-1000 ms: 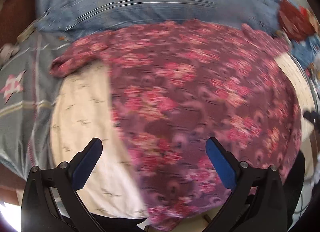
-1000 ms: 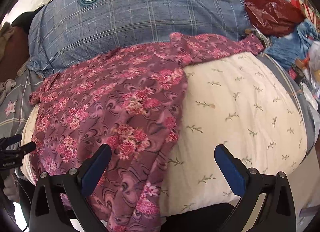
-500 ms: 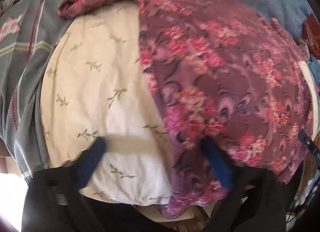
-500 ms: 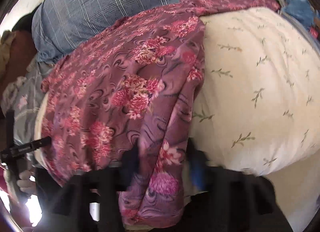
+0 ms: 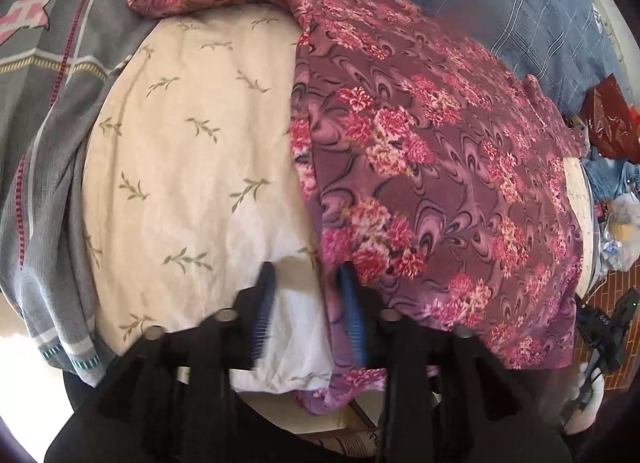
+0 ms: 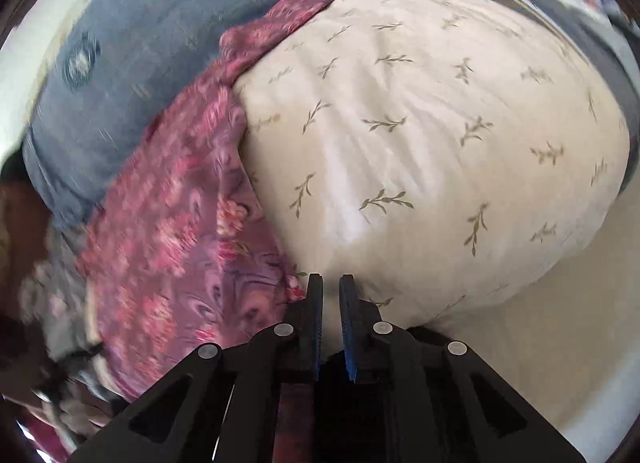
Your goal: Fold small clothes
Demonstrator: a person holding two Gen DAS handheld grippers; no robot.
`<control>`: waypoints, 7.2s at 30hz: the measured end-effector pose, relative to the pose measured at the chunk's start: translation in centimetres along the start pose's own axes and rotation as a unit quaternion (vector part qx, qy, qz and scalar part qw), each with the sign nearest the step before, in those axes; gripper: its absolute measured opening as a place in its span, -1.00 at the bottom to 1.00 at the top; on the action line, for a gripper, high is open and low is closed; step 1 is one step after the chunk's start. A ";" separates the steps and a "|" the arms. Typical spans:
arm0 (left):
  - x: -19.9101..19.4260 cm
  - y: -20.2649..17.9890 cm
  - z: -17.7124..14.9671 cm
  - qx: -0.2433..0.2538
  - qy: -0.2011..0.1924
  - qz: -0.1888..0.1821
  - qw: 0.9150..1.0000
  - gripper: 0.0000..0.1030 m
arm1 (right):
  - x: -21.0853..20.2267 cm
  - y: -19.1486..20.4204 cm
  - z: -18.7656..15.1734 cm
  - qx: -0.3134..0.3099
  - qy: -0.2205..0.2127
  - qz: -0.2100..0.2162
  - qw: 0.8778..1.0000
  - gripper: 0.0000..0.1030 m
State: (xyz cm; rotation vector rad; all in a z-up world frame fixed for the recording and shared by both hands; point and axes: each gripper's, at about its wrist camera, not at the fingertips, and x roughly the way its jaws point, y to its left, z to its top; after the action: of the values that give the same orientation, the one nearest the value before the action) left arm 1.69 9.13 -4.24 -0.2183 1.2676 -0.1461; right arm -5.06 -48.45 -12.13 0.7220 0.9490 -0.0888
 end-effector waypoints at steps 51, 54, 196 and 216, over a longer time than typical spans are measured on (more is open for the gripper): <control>1.0 -5.6 -6.1 0.060 0.025 -0.103 0.992 -0.42 | 1.4 -0.1 1.3 -0.019 0.011 0.031 0.999 -0.21; 0.9 -5.3 -5.5 0.066 0.029 -0.081 0.994 -0.91 | 1.4 0.6 1.0 -0.050 0.007 0.016 0.999 -0.53; 2.1 -1.0 20.6 -0.094 -0.124 -0.172 0.973 -0.39 | 10.8 17.2 10.6 0.033 -0.067 0.105 0.992 -0.67; 1.4 6.5 22.9 -0.172 -0.097 -0.175 0.965 0.02 | 25.3 39.0 2.3 -0.253 0.048 0.088 0.962 -0.50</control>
State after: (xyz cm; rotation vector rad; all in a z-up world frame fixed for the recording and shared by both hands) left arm 23.95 16.97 -0.67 -0.7416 1.0437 -0.2004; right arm 26.22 -14.03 -10.28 0.3342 0.9431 0.3383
